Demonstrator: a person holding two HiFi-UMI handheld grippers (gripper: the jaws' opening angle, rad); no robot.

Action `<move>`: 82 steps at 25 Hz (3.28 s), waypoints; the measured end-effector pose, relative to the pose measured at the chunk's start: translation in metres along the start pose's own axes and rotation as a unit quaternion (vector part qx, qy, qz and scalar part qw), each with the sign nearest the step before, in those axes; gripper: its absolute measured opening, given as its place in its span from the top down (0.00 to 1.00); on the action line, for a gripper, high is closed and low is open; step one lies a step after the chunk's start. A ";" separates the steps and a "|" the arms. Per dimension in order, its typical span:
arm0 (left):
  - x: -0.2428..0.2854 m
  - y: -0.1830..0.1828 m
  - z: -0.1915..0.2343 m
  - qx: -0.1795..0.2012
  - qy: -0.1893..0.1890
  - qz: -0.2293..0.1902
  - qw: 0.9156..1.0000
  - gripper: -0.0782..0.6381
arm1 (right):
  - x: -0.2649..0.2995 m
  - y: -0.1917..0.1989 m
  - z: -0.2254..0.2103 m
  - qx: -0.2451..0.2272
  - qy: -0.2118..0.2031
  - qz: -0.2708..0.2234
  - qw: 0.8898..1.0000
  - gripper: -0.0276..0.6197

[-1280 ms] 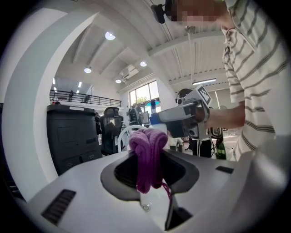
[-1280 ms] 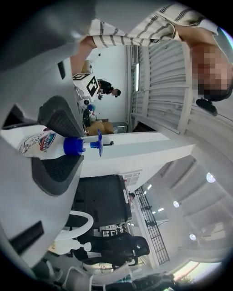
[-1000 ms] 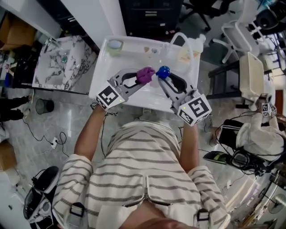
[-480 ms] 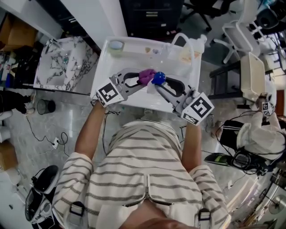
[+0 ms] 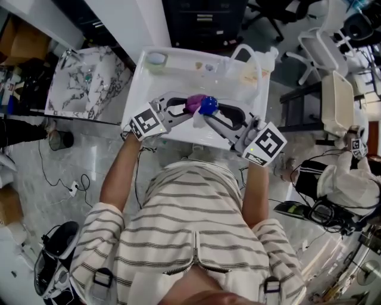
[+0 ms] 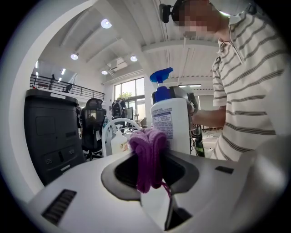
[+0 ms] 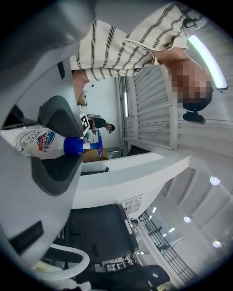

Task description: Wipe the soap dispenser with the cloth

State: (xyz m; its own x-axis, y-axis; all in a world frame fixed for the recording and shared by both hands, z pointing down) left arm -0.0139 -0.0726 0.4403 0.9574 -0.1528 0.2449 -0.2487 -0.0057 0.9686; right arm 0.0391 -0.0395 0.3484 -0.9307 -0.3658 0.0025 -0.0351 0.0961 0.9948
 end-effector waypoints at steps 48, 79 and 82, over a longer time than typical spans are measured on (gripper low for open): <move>-0.032 -0.018 -0.019 -0.084 -0.104 -0.069 0.989 0.73 | -0.004 0.008 -0.009 0.010 0.133 -0.015 0.991 0.75; -0.074 0.026 0.033 -0.160 -0.373 -0.031 0.913 0.73 | 0.057 0.079 -0.111 0.033 0.308 0.062 0.949 0.75; -0.074 0.032 0.041 -0.167 -0.383 -0.024 0.908 0.73 | 0.072 0.094 -0.131 0.039 0.312 0.066 0.947 0.75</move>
State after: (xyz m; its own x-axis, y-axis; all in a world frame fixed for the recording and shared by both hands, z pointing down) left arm -0.0984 -0.1018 0.4519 0.5508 -0.8038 0.2246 -0.0285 0.2509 0.9676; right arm 0.0168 -0.1783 0.4552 -0.5325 -0.8198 0.2107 0.0176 0.2382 0.9711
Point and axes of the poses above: the fingertips, and each gripper's own axes: x forward along the fingers, z to its left, y out of its underside, the point moved 2 cm from there along -x, backward along the fingers, and after that the axes turned 5 degrees about y, right-handed, at the moved point
